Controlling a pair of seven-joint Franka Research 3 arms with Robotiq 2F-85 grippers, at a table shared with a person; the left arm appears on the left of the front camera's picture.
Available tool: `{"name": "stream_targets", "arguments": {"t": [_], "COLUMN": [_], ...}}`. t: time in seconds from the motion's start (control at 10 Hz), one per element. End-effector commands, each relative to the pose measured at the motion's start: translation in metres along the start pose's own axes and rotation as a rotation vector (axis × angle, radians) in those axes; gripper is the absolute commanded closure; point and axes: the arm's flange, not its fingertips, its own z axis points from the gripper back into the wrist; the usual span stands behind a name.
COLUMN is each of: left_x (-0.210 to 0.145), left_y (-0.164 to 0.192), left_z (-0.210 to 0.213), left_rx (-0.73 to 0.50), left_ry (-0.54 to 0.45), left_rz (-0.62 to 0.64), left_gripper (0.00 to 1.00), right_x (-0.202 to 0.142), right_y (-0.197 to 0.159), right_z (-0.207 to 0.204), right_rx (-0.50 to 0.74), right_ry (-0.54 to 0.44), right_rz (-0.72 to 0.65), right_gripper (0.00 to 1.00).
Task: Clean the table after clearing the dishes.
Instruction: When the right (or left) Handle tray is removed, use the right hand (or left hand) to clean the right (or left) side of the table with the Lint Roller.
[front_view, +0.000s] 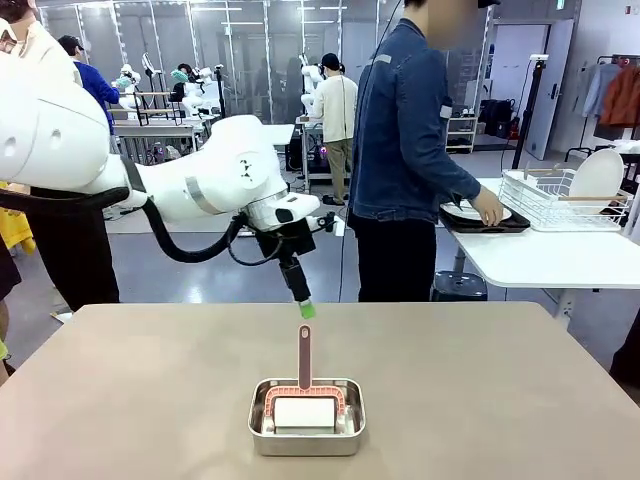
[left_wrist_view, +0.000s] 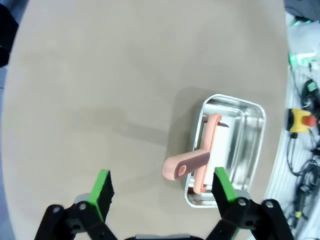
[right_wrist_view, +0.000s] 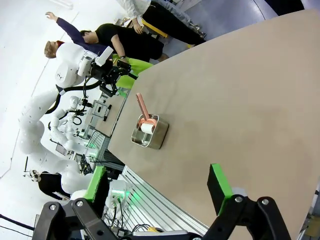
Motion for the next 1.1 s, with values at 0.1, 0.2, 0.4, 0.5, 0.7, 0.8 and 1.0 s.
{"name": "stream_targets", "arguments": {"t": [0.1,0.2,0.4,0.5,0.7,0.8,1.0], "left_x": [-0.027,-0.027,-0.027,-0.027,-0.022,-0.013,-0.001], "left_y": [-0.001,-0.001,-0.001,-0.001,0.01,0.018,0.027], "left_z": [0.004,0.004,0.004,0.004,0.005,-0.006,-0.019], "left_rx": [0.011,0.011,0.011,0.011,0.005,-0.062,-0.178], "left_ry": [-0.028,-0.028,-0.028,-0.028,-0.002,0.05,0.084], "left_rz": [0.062,0.062,0.062,0.062,0.044,-0.093,-0.179], "left_gripper": [0.0,0.0,0.0,0.0,0.0,0.0,0.0], "right_x": [-0.002,-0.002,-0.002,-0.002,-0.002,-0.002,-0.002], "right_y": [0.002,0.002,0.002,0.002,0.002,0.002,0.002], "right_z": [0.001,0.001,0.001,0.001,0.001,0.001,0.001], "right_rx": [0.012,0.012,0.012,0.012,0.012,0.012,0.012], "right_ry": [0.0,0.0,0.0,0.0,0.0,0.0,0.0], "right_rz": [0.013,0.013,0.013,0.013,0.013,0.013,0.013], "right_gripper": [0.0,0.0,0.0,0.0,0.0,0.0,0.0]}}
